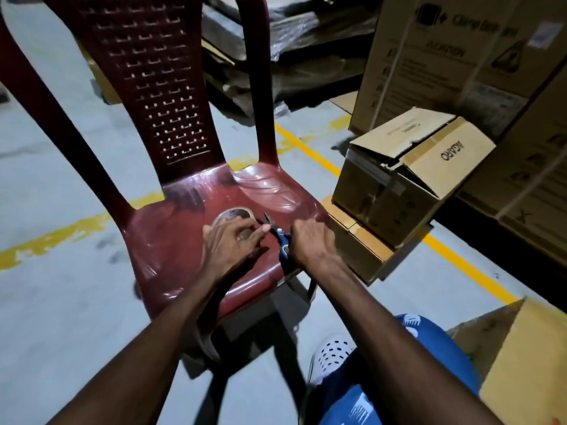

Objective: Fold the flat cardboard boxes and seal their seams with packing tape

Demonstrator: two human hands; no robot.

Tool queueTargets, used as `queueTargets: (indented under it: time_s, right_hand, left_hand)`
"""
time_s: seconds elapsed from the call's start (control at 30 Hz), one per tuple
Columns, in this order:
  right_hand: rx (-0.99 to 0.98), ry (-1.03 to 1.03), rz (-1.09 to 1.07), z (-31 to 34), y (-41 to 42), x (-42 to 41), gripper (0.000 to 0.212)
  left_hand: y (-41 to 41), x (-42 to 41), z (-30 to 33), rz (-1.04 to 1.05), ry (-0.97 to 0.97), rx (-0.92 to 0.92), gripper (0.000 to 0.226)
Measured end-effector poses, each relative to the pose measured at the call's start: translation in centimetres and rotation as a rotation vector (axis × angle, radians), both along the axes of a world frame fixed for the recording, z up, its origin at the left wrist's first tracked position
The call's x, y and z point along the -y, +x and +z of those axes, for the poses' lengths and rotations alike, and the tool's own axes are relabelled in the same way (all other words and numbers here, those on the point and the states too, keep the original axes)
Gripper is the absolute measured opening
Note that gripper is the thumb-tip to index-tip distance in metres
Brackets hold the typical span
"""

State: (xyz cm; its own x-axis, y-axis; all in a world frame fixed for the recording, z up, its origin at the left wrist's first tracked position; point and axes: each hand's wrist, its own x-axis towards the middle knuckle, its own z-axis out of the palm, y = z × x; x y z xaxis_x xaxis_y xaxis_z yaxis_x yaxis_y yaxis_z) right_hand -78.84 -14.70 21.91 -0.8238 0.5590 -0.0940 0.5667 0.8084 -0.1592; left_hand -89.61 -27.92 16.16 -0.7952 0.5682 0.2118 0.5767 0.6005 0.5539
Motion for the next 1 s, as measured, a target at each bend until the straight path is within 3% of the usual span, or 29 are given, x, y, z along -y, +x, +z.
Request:
queueTargets:
  time_s: [0.13, 0.23, 0.4, 0.57, 0.77, 0.9, 1.0]
  right_hand:
    - [0.087, -0.089, 0.03, -0.2, 0.1, -1.0, 0.026]
    - [0.092, -0.16, 0.052, -1.2, 0.2, -1.2, 0.037]
    - [0.005, -0.141, 0.027, -1.8, 0.9, -0.7, 0.047]
    - [-0.1, -0.168, 0.0, -0.9, 1.4, -0.1, 0.035]
    - [-0.09, 0.114, 0.099, -0.3, 1.4, 1.3, 0.025]
    - [-0.154, 0.048, -0.015, 1.3, 3.2, -0.1, 0.03]
    - [-0.227, 0.0, -0.147, 2.7, 6.8, -2.9, 0.037]
  left_hand:
    - [1.6, -2.6, -0.2, 0.226, 0.099, 0.06, 0.051]
    - [1.6, -3.3, -0.4, 0.274, 0.082, 0.086, 0.033]
    - [1.4, -2.5, -0.4, 0.145, 0.08, 0.05, 0.005]
    - [0.9, -2.4, 1.2, 0.049, -0.054, 0.161, 0.051]
    - [-1.2, -2.4, 1.9, -0.012, -0.14, 0.348, 0.079]
    - [0.8, -3.0, 2.4, 0.079, -0.035, 0.152, 0.078]
    - [4.5, -5.8, 3.3, -0.007, 0.04, 0.064, 0.064]
